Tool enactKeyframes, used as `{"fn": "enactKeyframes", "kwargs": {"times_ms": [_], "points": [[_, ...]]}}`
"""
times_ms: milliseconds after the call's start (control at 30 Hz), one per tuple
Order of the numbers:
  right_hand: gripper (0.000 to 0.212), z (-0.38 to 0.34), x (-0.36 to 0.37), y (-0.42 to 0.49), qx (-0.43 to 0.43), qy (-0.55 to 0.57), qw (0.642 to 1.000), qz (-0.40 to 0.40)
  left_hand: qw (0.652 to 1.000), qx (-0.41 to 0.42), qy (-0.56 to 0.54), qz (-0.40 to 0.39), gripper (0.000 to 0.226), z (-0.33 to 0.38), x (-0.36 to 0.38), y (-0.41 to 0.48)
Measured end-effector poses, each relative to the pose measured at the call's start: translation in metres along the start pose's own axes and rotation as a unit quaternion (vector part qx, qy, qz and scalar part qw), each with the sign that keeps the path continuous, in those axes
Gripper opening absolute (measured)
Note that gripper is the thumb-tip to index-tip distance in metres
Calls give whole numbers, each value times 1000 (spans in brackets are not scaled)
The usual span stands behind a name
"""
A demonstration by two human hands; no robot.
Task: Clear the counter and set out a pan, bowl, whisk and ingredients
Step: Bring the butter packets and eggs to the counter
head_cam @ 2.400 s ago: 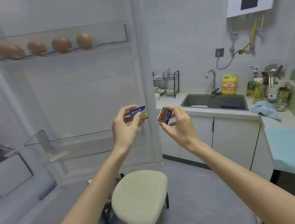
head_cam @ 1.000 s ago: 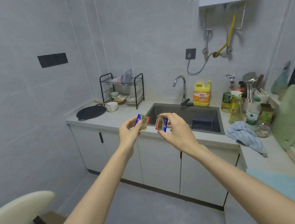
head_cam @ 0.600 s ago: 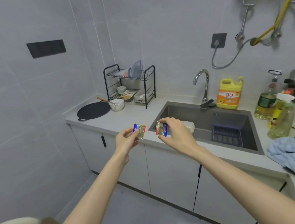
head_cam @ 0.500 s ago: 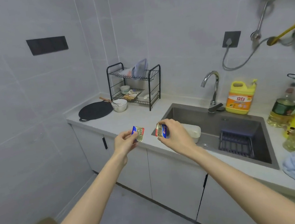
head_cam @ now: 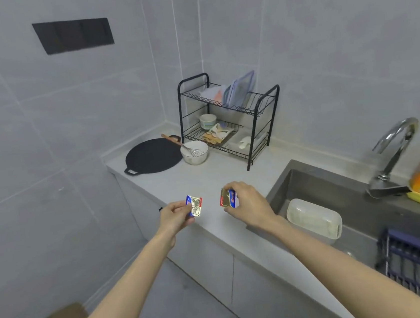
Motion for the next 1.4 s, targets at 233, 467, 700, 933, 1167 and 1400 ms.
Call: {"fn": "enactKeyframes", "kwargs": {"times_ms": [233,467,700,933,1167,1400], "points": [[37,44,74,114,52,-10,998,-45,999,-29,40,8,16,-7,-2,144],[37,84,150,211,137,-18,986,-96,992,-62,103,-28,16,-30,-4,270],[44,116,197,274,186,-38,974,-122,983,-71,165,-47,12,-36,-8,350],[45,124,214,298,190,-52,973,-123,980,-79,176,-56,16,-38,-8,371],[54,116,197,300,159,-26,982,-101,975,-79,200,-47,32,-30,-21,361],[38,76,160,281,78,9,994,-78,986,-29,163,-5,29,10,-44,309]]}}
Point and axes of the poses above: each hand's wrist, its own y-axis towards the middle knuckle, its own x-axis out of the palm, z = x × y, the point moved 10 cm from there along y, towards the middle knuckle, and after that the axes turned 11 degrees about y, right-handed, at the moved point
